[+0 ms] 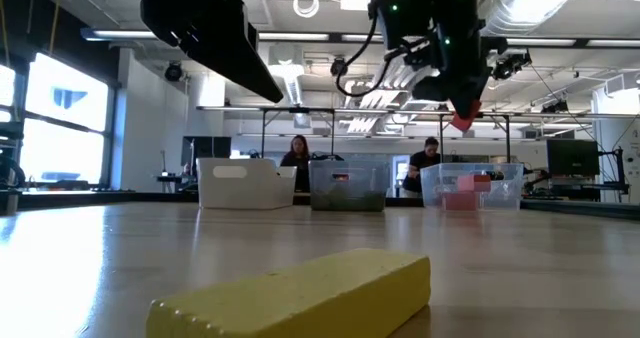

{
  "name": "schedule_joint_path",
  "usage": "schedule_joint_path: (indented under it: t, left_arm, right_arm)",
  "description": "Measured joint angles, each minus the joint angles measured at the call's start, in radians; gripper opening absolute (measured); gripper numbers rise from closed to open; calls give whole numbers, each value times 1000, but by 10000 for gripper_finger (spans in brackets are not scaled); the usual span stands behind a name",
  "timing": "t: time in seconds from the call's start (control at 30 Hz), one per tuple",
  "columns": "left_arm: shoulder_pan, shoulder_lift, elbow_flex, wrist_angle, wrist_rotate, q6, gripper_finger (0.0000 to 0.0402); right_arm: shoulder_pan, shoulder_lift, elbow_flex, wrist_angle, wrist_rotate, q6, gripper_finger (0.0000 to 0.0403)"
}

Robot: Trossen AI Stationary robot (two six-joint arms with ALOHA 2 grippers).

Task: Sort & place blocks by color
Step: Put the orange block into the transparent bin

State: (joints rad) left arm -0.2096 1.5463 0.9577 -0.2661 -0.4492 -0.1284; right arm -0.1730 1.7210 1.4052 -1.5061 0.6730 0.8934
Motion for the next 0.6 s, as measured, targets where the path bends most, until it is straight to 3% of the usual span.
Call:
schedule_joint_path:
  t: [0.6]
  left_arm:
    - [-1,0,0,0,-1,8,188]
  right_arm:
    - [-272,0,0,203,-119,-254,43]
